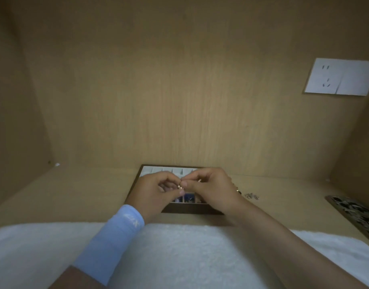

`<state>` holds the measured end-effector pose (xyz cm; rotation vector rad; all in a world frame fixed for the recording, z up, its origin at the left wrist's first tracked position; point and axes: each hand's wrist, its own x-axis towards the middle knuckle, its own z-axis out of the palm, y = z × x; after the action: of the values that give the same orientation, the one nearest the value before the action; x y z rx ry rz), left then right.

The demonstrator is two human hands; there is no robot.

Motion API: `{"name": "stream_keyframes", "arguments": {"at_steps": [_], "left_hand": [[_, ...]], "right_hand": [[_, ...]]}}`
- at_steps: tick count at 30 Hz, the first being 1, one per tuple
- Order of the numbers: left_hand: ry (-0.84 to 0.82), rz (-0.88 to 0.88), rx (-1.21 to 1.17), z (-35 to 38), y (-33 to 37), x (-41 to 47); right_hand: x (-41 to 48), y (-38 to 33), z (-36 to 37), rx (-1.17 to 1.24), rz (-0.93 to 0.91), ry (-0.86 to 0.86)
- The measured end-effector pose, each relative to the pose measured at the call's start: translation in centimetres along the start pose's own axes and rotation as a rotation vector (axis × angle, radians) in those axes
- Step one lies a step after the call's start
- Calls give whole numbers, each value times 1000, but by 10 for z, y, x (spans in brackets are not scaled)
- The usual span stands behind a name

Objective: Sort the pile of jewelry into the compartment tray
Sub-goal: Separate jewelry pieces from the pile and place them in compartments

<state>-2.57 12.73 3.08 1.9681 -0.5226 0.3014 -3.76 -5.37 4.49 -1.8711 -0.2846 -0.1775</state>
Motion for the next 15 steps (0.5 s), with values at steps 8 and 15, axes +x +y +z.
{"name": "stream_keyframes", "arguments": {"at_steps": [8,15], "left_hand": [[126,-121,-178,-22,-25,5],[84,-43,325,-33,-43,5]], "right_hand": [[45,-18,24,-342,-60,-100],[42,4,43,-617,-98,-184]]}}
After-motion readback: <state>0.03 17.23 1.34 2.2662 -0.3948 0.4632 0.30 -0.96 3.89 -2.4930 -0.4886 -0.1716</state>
